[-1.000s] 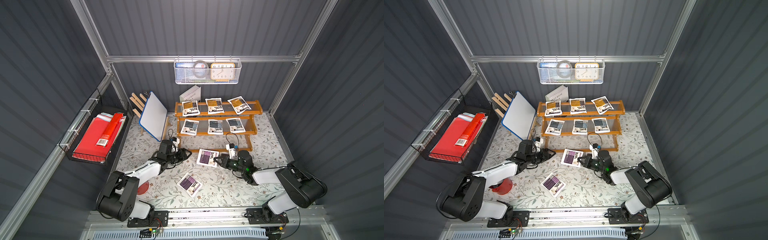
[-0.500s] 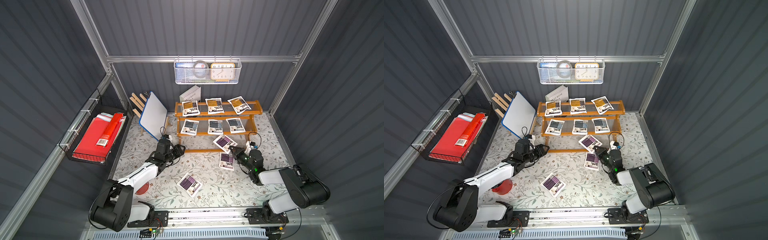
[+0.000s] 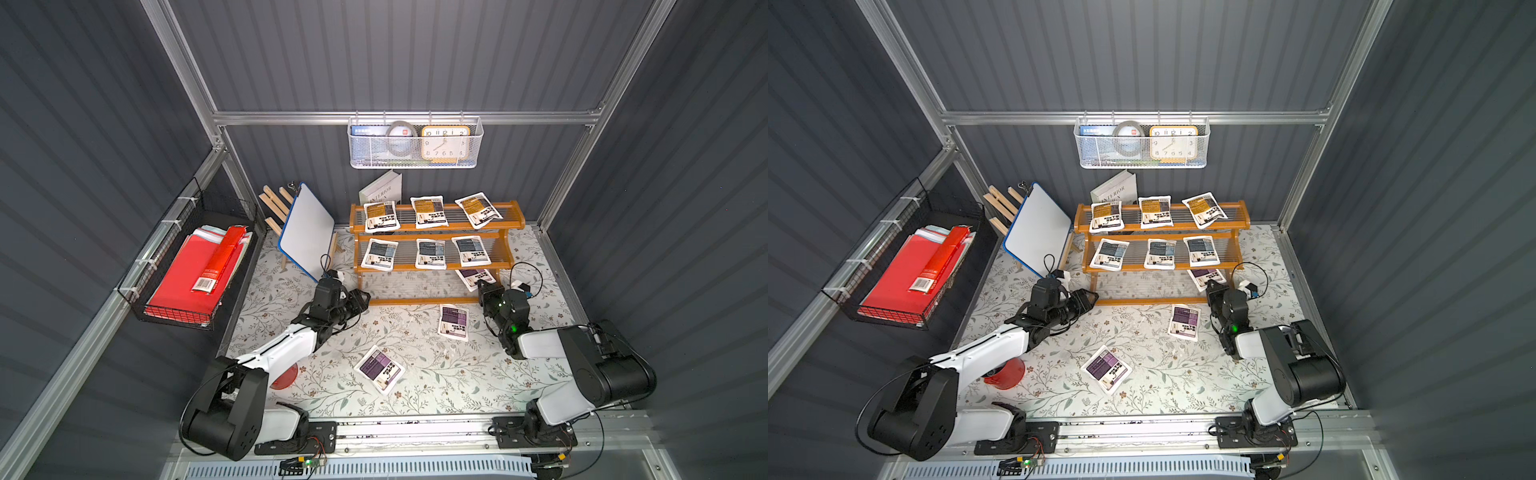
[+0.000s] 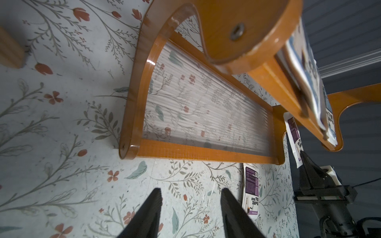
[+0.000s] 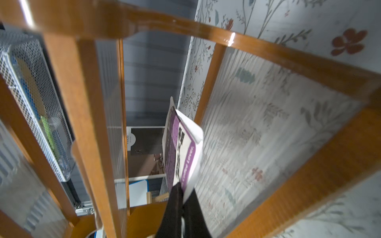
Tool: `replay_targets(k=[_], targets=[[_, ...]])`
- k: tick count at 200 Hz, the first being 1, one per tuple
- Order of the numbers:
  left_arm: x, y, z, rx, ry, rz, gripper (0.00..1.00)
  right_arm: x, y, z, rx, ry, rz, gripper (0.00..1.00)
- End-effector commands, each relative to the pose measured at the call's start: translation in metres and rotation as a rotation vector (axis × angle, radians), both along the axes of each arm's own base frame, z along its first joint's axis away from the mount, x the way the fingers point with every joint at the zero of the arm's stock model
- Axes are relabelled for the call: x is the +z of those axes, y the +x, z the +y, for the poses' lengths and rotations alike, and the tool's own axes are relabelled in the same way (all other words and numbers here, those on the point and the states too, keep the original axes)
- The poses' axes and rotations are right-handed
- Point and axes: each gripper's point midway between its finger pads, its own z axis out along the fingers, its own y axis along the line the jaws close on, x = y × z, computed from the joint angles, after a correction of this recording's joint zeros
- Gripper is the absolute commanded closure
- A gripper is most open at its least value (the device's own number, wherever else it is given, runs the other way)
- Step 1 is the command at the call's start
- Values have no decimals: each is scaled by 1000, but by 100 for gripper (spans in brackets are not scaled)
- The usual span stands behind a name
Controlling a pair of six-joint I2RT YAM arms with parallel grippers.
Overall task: Place the bagged coffee beans on the shelf by color
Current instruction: Place the bagged coffee beans on the shelf.
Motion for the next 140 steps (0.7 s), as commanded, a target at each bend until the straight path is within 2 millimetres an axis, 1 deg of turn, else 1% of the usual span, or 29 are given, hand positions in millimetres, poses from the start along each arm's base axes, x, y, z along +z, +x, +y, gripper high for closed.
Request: replay_targets(k=[1, 17, 55, 74, 83, 97, 108, 125, 140], targets=[[1, -2, 5, 18, 2, -4, 49, -7, 9, -11, -82, 50, 31, 100], [0, -4, 7, 21, 11, -2, 50, -11, 14, -10, -86, 59, 40, 100], [5, -1, 8, 22, 27, -11, 50, -26, 22, -6, -87, 105, 70, 100], [4, -1, 9, 23, 34, -4, 50, -29, 28, -5, -93, 131, 62, 100], [4, -1, 9, 25, 37, -3, 50, -30, 30, -3, -90, 146, 67, 98], [4, -1, 10, 28, 38, -5, 50, -32, 33, 3, -68, 165, 76, 92], [4, -1, 10, 29, 37, -6, 50, -33, 34, 8, -48, 181, 87, 82], [4, 0, 9, 29, 36, -5, 50, -35, 30, 15, -17, 206, 117, 66], [2, 0, 9, 26, 34, -2, 50, -38, 24, 18, 0, 210, 155, 57]])
